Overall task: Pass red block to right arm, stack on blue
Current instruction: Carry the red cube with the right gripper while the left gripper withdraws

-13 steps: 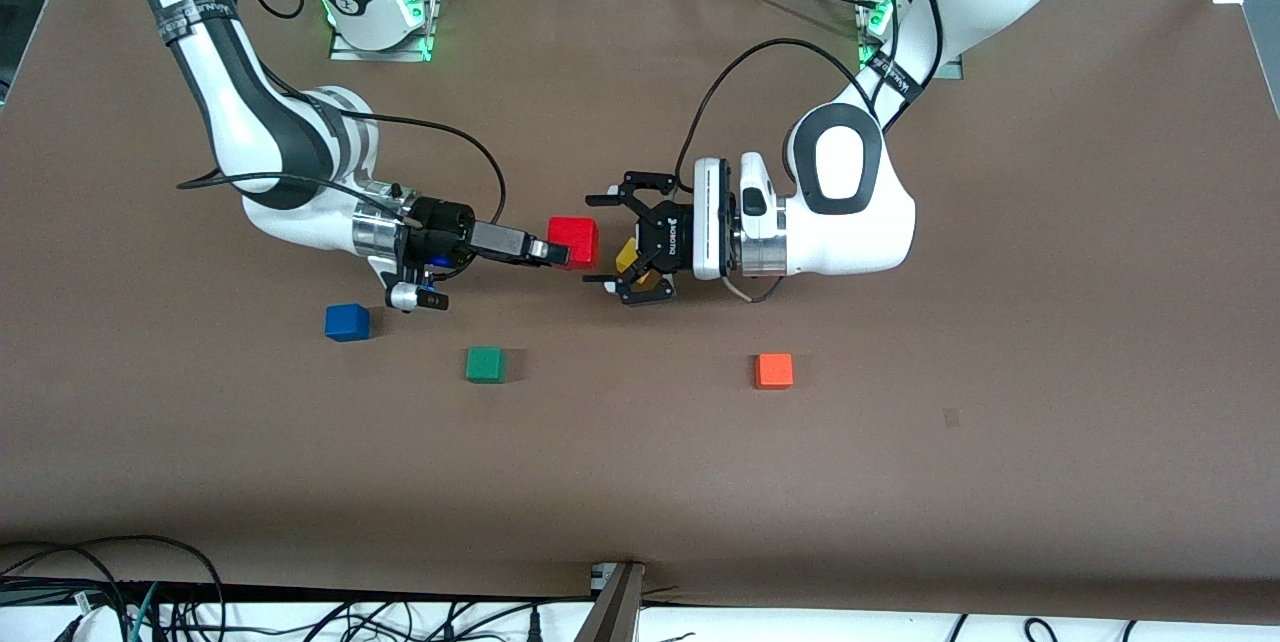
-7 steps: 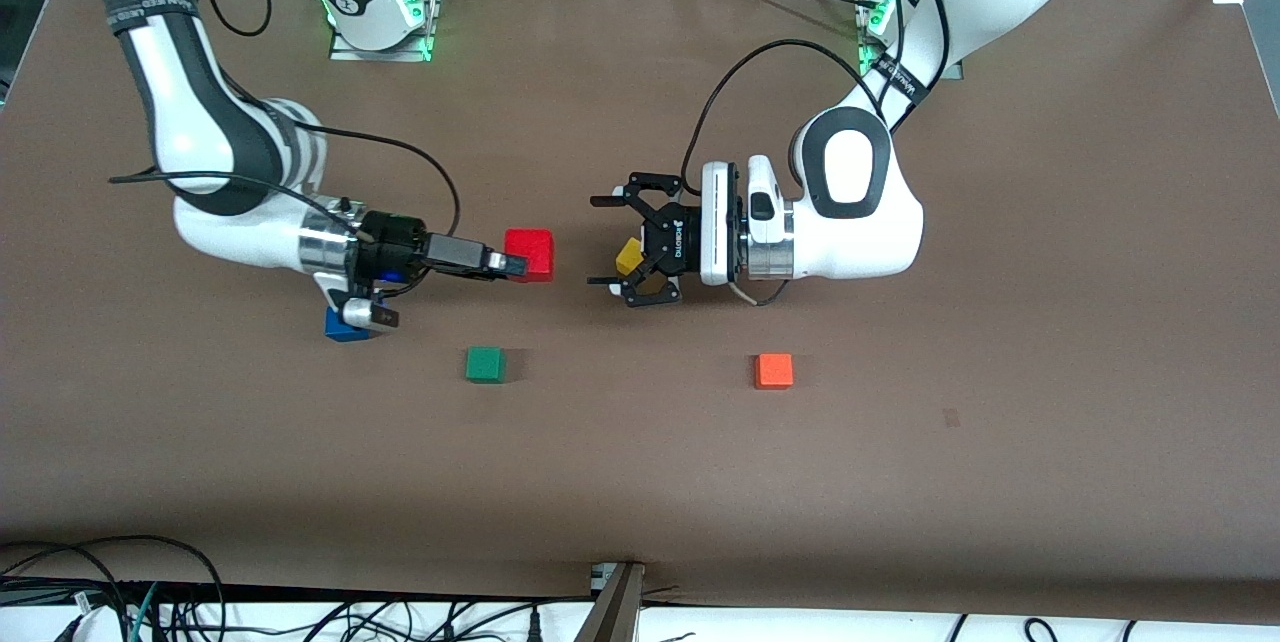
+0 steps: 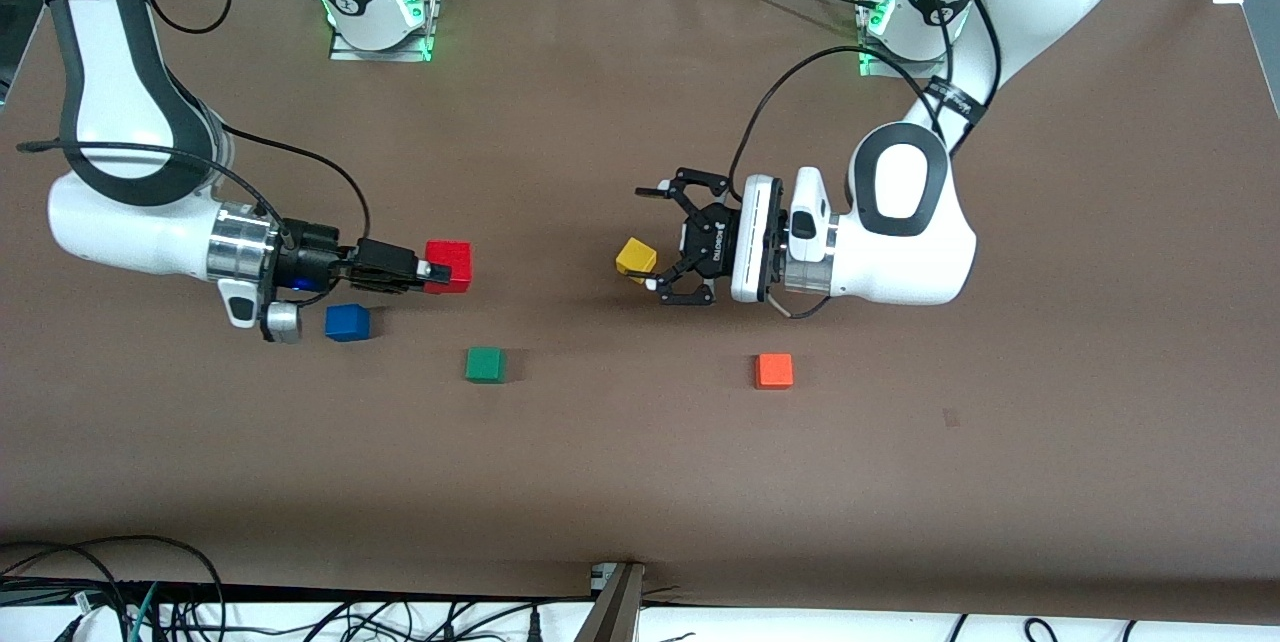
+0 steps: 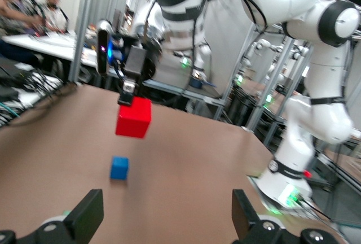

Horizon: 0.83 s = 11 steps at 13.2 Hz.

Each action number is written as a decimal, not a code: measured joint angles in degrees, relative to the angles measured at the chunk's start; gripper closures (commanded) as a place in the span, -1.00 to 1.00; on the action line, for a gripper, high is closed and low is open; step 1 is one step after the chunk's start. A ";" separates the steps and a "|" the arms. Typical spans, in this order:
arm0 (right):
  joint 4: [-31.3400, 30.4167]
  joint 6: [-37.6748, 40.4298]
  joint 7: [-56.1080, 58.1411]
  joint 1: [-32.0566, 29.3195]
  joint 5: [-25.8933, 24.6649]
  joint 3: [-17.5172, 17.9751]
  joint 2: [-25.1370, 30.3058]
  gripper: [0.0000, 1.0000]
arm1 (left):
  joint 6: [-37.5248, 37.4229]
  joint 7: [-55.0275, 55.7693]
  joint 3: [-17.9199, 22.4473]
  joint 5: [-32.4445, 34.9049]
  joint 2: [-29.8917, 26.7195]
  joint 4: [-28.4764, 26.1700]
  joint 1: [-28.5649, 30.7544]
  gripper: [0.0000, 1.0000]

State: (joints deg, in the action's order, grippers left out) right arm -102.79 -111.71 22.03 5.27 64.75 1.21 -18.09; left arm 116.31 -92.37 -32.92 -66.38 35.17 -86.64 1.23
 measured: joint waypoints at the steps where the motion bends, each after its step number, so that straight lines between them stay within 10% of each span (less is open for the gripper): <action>1: 0.05 0.00 -1.23 0.01 -3.97 -0.63 0.67 1.00 | -2.46 3.49 0.00 3.20 -0.51 0.06 0.84 -1.00; 6: 0.12 -0.13 -11.00 0.01 -28.72 -2.86 3.20 1.00 | -17.05 19.27 1.48 11.78 -6.41 0.22 4.17 -1.00; 11: -0.75 -1.82 -15.18 0.02 -45.51 -4.50 3.63 1.00 | -25.40 36.44 11.66 21.46 -18.55 -1.64 -0.55 -1.00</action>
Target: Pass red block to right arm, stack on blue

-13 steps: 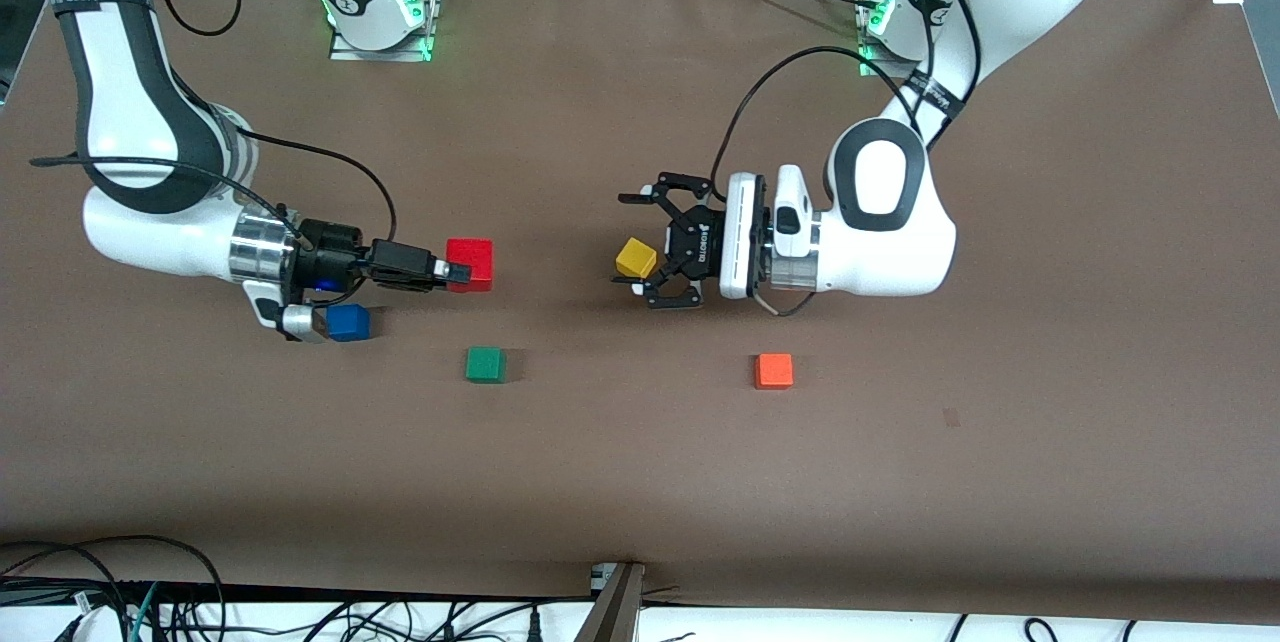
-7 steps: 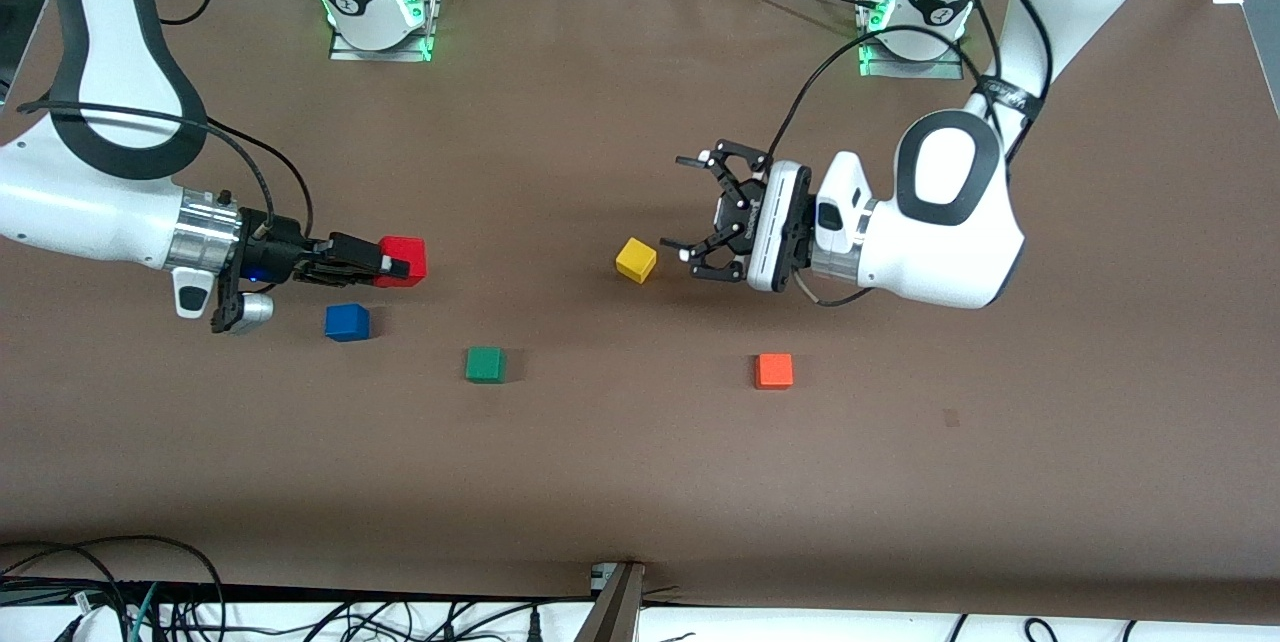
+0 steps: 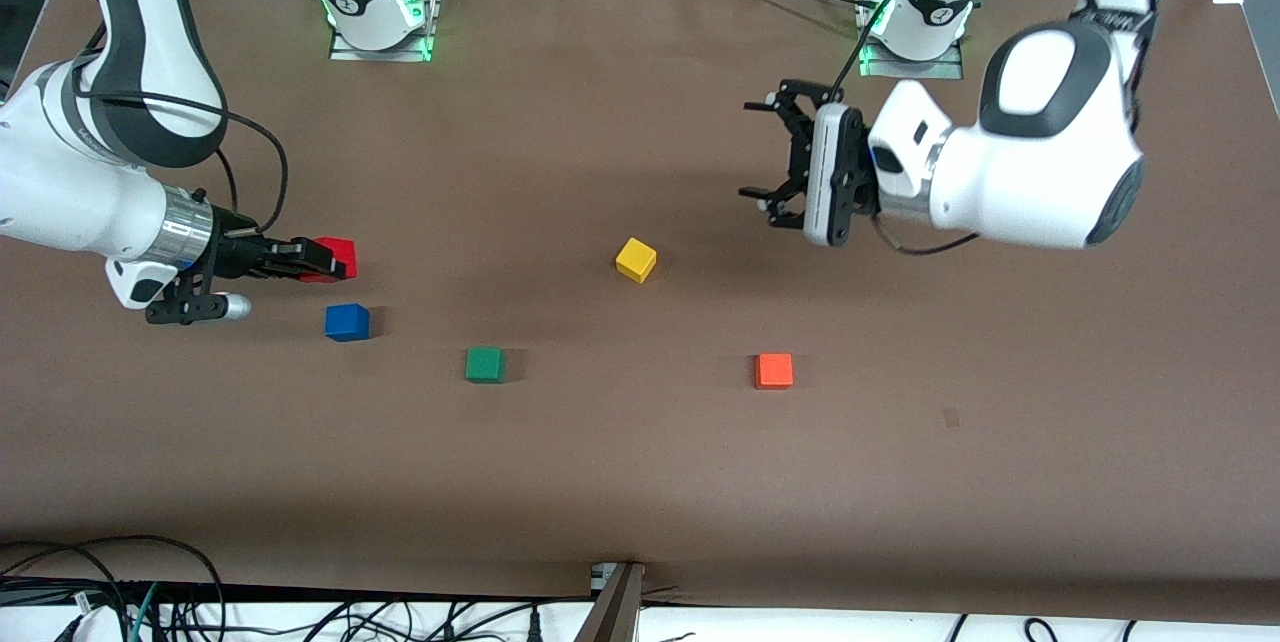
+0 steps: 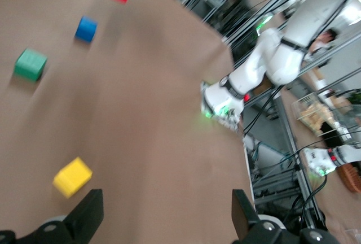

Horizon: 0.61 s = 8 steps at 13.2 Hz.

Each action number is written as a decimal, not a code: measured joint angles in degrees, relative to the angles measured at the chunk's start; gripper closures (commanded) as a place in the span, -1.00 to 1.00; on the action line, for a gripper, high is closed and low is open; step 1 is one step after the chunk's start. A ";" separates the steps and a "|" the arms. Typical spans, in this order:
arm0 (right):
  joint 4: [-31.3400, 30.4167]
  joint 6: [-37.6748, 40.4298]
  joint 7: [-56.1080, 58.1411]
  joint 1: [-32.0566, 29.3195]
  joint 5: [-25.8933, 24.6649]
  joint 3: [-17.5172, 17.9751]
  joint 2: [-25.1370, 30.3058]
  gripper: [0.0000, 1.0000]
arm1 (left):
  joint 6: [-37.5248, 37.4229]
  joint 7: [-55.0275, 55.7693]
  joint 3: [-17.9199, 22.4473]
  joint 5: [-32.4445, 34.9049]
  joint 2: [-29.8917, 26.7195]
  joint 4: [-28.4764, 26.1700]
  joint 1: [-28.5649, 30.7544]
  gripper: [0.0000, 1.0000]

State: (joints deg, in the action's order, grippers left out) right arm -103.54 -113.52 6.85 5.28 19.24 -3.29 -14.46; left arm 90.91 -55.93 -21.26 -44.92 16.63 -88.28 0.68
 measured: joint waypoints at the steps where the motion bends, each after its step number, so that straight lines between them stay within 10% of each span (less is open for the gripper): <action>1: -1.04 -1.44 -0.02 0.00 -1.91 -0.20 -0.01 1.00 | -0.27 2.52 2.45 2.35 -2.83 -2.01 -1.36 -1.00; 8: -15.81 -25.46 -0.02 0.74 -10.12 -0.27 -0.52 1.00 | 2.52 24.82 9.78 29.83 -11.33 -11.31 -2.21 -1.00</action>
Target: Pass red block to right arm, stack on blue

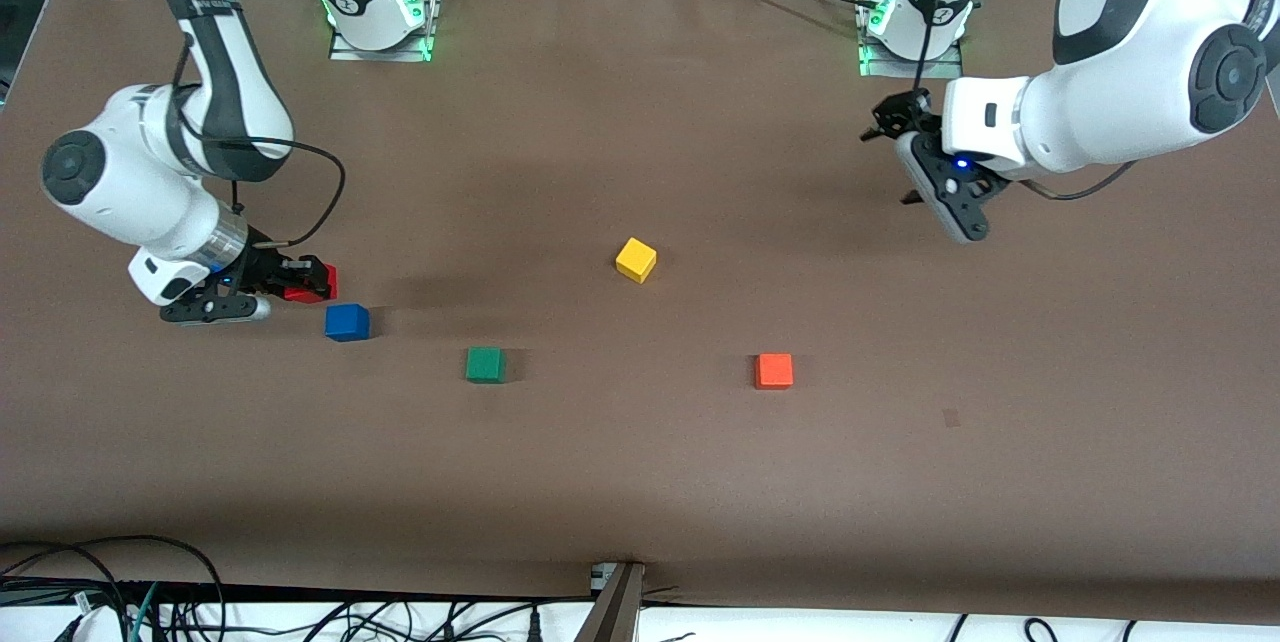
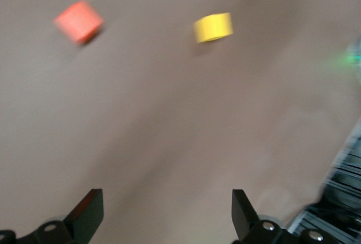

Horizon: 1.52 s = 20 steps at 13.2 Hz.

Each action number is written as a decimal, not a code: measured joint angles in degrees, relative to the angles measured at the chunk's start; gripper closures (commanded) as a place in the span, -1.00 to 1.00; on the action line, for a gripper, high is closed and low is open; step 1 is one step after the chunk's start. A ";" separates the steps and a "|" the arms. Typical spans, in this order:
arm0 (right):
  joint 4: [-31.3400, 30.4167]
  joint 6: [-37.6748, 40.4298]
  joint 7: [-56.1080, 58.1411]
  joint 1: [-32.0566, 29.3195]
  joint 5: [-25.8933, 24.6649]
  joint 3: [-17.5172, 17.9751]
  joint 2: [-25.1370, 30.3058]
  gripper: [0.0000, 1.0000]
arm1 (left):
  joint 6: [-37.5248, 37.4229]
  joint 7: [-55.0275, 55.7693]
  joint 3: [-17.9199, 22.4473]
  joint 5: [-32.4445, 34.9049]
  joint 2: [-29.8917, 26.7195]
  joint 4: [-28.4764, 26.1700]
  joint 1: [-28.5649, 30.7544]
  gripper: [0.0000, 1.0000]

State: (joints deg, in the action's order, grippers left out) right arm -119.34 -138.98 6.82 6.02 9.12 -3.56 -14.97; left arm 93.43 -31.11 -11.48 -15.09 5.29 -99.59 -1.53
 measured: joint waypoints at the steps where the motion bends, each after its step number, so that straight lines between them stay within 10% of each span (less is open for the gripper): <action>1: -1.10 -2.06 0.00 0.38 -0.41 0.02 -0.41 1.00 | 0.89 2.08 0.40 4.02 -0.17 -0.09 -0.01 -1.00; 10: -1.86 -12.90 -0.77 1.83 -3.81 -0.13 -5.79 1.00 | 4.89 24.59 11.22 13.99 -5.43 -0.84 -1.79 -1.00; 20: -0.54 -14.17 -1.94 1.83 -4.57 -0.90 -7.80 1.00 | 5.13 32.02 8.13 16.13 -7.76 -1.38 0.51 -1.00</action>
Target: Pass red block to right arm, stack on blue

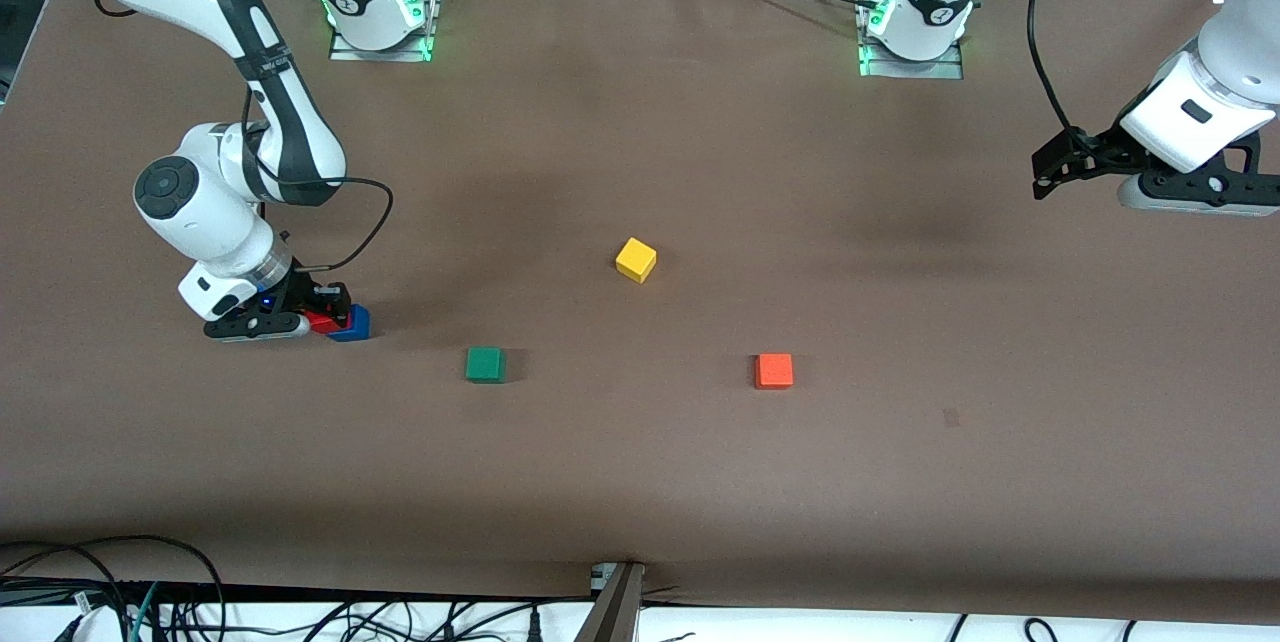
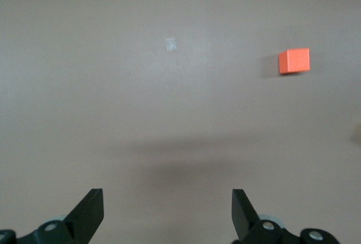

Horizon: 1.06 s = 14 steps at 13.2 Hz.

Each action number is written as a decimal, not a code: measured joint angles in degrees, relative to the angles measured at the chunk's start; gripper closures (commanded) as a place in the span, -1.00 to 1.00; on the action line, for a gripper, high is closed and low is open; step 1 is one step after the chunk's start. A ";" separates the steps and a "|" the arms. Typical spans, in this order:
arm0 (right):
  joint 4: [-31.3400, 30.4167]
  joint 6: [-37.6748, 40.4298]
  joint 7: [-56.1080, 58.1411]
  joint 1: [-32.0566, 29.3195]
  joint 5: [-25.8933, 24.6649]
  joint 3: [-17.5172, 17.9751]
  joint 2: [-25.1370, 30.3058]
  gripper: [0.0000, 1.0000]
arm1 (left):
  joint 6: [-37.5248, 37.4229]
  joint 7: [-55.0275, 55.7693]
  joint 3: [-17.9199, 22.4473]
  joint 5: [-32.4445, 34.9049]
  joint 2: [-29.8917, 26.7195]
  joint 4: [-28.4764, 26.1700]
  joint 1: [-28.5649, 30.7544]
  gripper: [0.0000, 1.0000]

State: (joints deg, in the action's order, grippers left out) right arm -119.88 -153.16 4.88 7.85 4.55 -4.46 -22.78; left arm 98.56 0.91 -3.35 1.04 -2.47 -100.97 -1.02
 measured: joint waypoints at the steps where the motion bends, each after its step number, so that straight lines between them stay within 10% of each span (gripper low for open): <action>1: 0.18 0.00 -0.15 0.01 -0.04 0.00 -0.11 1.00 | -0.61 0.00 -0.99 0.03 -0.08 0.00 0.75 -1.00; 14: 0.48 0.02 -0.97 0.82 -0.39 -0.28 -0.30 1.00 | -0.24 -0.01 0.23 3.12 -2.35 -0.15 0.30 -1.00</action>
State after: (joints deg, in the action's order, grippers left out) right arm -119.40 -153.14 3.91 8.67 4.16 -4.74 -23.08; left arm 98.32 0.90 -3.12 4.16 -4.82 -101.11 -0.72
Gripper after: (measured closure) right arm 0.427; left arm 0.000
